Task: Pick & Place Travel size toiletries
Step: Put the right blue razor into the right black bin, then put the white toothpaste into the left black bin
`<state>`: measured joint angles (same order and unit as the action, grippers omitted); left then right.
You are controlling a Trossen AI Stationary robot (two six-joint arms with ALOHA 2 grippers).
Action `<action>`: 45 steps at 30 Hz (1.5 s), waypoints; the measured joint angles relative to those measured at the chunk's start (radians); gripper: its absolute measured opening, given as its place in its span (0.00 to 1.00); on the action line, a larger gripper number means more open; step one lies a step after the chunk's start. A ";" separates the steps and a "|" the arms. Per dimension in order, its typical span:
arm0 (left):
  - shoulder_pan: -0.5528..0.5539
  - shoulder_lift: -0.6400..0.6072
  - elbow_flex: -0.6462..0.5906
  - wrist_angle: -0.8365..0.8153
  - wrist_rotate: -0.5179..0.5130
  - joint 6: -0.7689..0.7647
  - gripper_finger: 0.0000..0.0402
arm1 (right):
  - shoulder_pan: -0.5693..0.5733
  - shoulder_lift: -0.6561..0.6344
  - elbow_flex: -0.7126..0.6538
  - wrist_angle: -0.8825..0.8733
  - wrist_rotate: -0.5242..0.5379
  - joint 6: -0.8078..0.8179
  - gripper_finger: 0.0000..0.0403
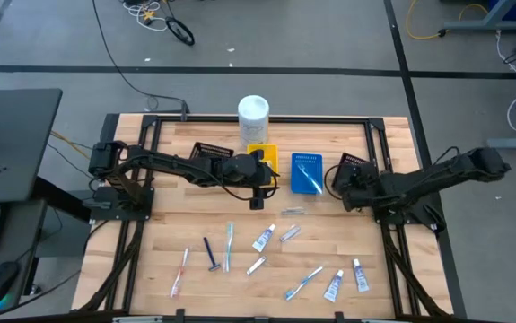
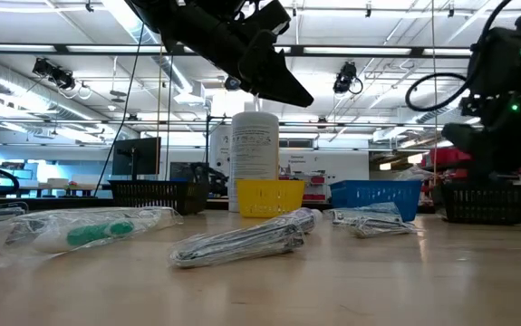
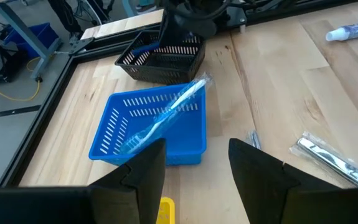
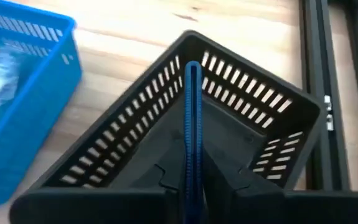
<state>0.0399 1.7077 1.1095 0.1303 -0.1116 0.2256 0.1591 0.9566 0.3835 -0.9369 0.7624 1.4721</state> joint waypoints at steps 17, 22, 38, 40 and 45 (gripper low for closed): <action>0.000 0.000 0.000 0.003 0.000 0.036 0.46 | -0.205 0.001 -0.015 0.230 -0.078 -0.376 0.14; 0.000 0.000 0.000 0.003 0.000 0.035 0.46 | -0.261 0.001 -0.015 0.248 -0.144 -0.465 0.23; 0.000 0.000 0.000 0.003 0.000 -0.013 0.46 | -0.296 0.001 -0.016 0.741 -0.136 -0.897 0.36; 0.000 0.000 0.000 0.000 0.000 -0.058 0.46 | -0.296 0.001 -0.016 0.870 -0.148 -1.019 0.36; 0.000 0.000 0.000 -0.034 0.001 -0.155 0.46 | -0.296 0.000 -0.016 1.139 -0.287 -1.230 0.36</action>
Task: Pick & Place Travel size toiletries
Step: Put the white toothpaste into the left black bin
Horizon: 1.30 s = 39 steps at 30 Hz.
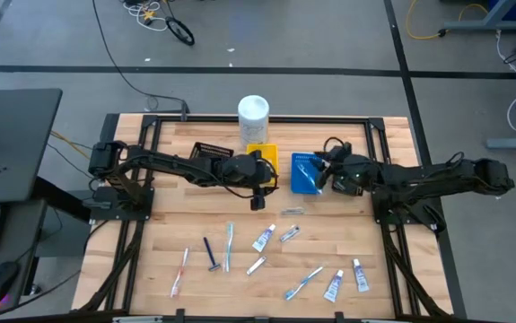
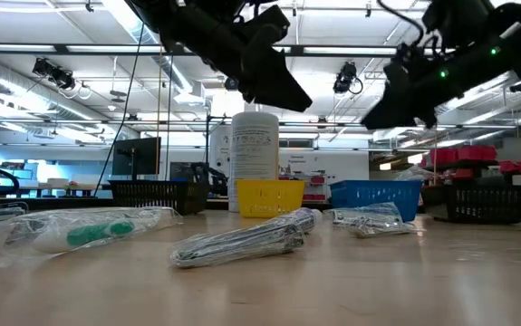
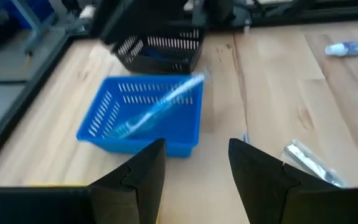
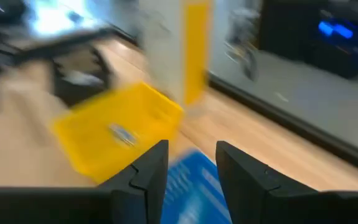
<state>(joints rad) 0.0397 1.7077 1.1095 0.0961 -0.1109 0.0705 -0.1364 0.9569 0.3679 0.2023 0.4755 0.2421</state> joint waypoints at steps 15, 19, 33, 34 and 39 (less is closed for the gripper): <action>-0.055 0.000 0.000 -0.245 -0.002 -0.320 0.46 | 0.000 0.000 0.000 0.087 -0.218 -0.124 0.36; -0.095 0.013 0.000 -0.229 -0.005 -0.406 0.46 | 0.000 0.000 0.000 0.087 -0.217 -0.152 0.36; -0.240 0.166 0.001 -0.038 -0.027 -0.539 0.46 | -0.001 0.050 0.001 0.091 -0.218 -0.126 0.36; -0.244 0.177 0.002 -0.005 -0.027 -0.538 0.46 | -0.001 0.050 -0.001 0.078 -0.217 -0.105 0.36; -0.271 0.197 0.003 -0.009 -0.108 -0.565 0.46 | 0.005 0.092 0.000 0.098 -0.244 0.013 0.36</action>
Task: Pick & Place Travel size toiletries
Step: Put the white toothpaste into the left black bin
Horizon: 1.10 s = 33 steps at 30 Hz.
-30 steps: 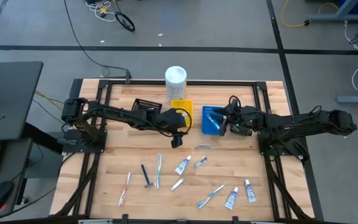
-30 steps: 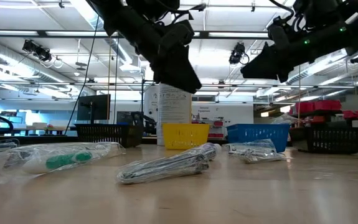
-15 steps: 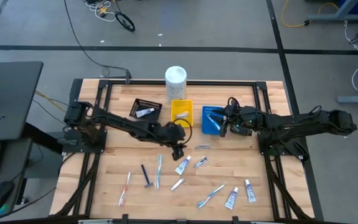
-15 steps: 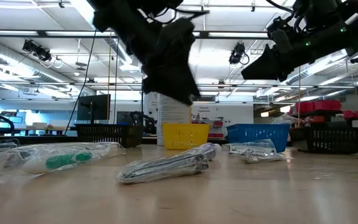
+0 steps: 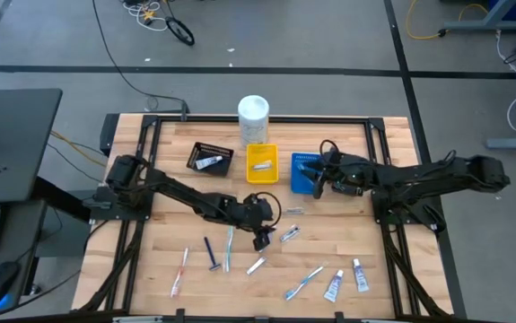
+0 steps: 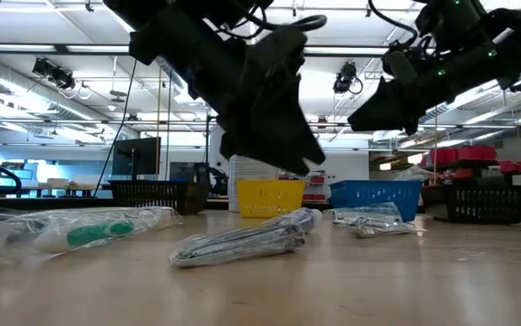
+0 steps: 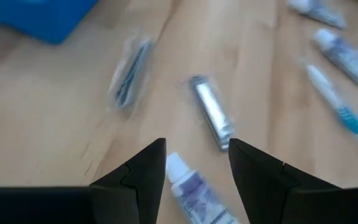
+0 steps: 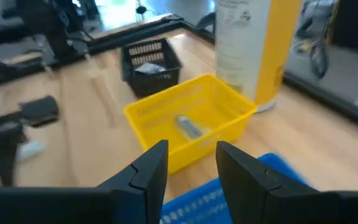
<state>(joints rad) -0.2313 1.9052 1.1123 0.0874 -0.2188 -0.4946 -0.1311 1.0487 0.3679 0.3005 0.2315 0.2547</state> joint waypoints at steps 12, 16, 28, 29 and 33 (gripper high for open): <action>-0.143 0.012 -0.002 -0.026 -0.275 -0.103 0.45 | 0.137 0.107 0.000 0.006 -0.248 0.205 0.36; -0.173 0.029 0.000 -0.008 -0.317 -0.135 0.45 | 0.222 0.155 0.000 0.040 -0.176 0.237 0.36; -0.174 0.194 0.004 0.064 -0.393 -0.167 0.45 | 0.338 0.248 0.000 0.187 -0.066 0.205 0.36; -0.171 0.194 0.004 0.064 -0.389 -0.160 0.45 | 0.338 0.247 0.000 0.187 -0.065 0.201 0.36; -0.157 0.191 0.004 0.060 -0.359 -0.148 0.44 | 0.338 0.247 0.000 0.183 -0.017 0.201 0.36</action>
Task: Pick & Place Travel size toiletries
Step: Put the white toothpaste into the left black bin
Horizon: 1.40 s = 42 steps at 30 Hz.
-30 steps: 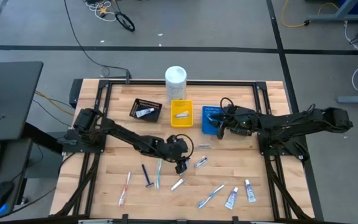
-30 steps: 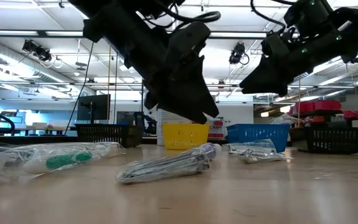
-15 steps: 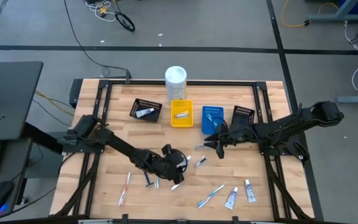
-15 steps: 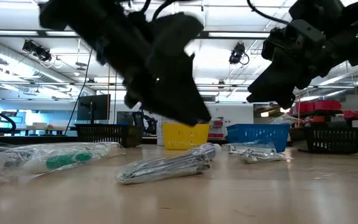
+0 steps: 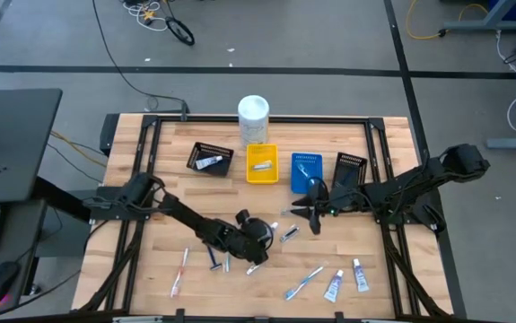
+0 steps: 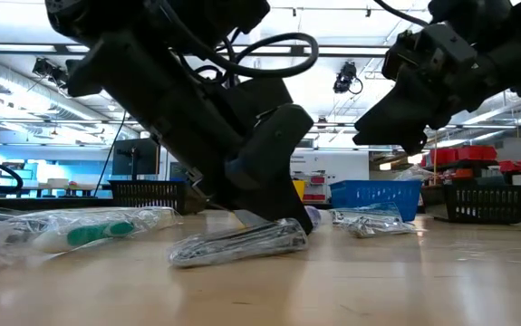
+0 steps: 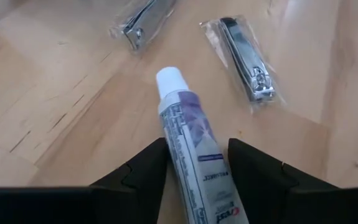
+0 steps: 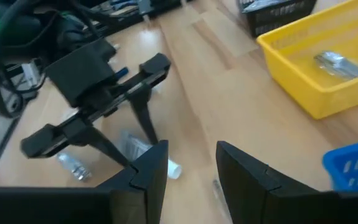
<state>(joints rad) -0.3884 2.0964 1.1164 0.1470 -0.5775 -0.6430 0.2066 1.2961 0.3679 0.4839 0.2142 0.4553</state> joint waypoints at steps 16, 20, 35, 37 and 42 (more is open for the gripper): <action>0.009 -0.033 -0.006 -0.025 -0.026 -0.030 0.12 | 0.000 0.000 0.000 -0.008 0.029 0.000 0.36; 0.010 -0.100 -0.005 -0.070 -0.109 -0.044 0.10 | 0.000 0.000 0.000 -0.007 0.029 0.000 0.36; 0.252 -0.372 -0.003 -0.857 -0.276 -0.291 0.11 | -0.001 0.000 0.000 -0.003 0.028 0.009 0.36; 0.316 -0.372 -0.003 -0.916 -0.241 -0.259 0.12 | -0.001 0.000 0.000 -0.006 0.027 0.022 0.36; 0.459 -0.357 -0.010 -0.959 -0.188 -0.163 0.11 | 0.000 0.000 0.000 -0.009 0.026 0.038 0.36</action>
<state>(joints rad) 0.0708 1.7389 1.1059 -0.8117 -0.7654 -0.8059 0.2062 1.2957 0.3679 0.4746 0.2398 0.4934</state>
